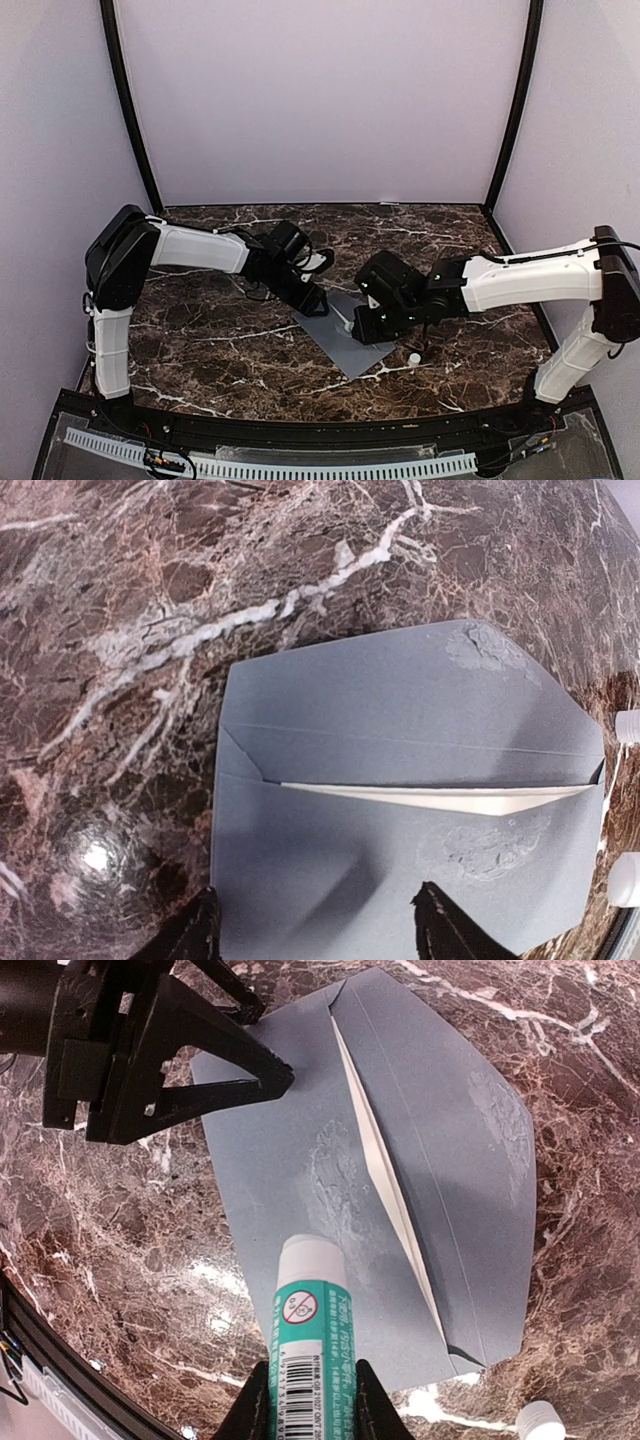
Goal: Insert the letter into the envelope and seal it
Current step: Paint the envelope at the center of the board.
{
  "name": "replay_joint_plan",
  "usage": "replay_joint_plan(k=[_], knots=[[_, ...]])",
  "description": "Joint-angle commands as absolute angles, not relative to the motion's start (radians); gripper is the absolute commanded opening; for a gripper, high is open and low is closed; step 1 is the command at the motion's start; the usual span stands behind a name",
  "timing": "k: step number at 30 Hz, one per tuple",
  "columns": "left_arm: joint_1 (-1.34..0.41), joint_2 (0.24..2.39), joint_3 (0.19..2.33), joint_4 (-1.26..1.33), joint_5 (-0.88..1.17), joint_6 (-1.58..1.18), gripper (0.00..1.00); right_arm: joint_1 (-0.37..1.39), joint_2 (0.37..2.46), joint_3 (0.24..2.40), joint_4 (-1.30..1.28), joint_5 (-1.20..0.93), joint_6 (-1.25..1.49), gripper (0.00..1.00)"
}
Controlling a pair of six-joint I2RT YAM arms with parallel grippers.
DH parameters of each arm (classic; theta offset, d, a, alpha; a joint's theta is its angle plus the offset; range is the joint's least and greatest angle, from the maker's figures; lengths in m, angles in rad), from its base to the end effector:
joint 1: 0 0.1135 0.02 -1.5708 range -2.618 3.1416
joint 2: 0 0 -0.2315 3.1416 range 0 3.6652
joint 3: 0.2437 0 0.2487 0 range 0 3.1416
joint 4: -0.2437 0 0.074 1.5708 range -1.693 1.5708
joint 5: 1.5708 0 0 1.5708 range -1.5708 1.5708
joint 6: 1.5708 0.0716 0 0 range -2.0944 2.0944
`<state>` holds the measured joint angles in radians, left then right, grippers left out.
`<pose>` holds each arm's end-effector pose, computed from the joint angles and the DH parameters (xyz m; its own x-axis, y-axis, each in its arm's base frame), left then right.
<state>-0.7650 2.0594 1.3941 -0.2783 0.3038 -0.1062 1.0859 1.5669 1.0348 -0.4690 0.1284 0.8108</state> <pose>0.3019 -0.3196 0.1009 -0.6643 0.4975 -0.5579 0.7211 0.6230 -0.3031 0.1646 0.2928 0.1522 -0.8831 -0.1339 -0.4497 -0.2978 0.9006 0.3167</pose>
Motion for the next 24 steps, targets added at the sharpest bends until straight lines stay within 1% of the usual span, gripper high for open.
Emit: replay_joint_plan(k=[1, 8, 13, 24], knots=[[-0.769, 2.083, 1.408, -0.288, 0.354, -0.083, 0.60, 1.084, 1.600, 1.047, -0.464, 0.111, 0.786, 0.05], [-0.801, 2.094, 1.398, -0.294, 0.314, -0.069, 0.55, 1.084, 1.647, 1.062, -0.504, 0.124, 0.796, 0.05], [-0.836, 2.108, 1.402, -0.311, 0.239, -0.054, 0.55, 1.084, 1.661, 1.063, -0.518, 0.133, 0.806, 0.05], [-0.855, 2.109, 1.402, -0.315, 0.232, -0.045, 0.54, 1.082, 1.706, 1.064, -0.549, 0.180, 0.824, 0.05]])
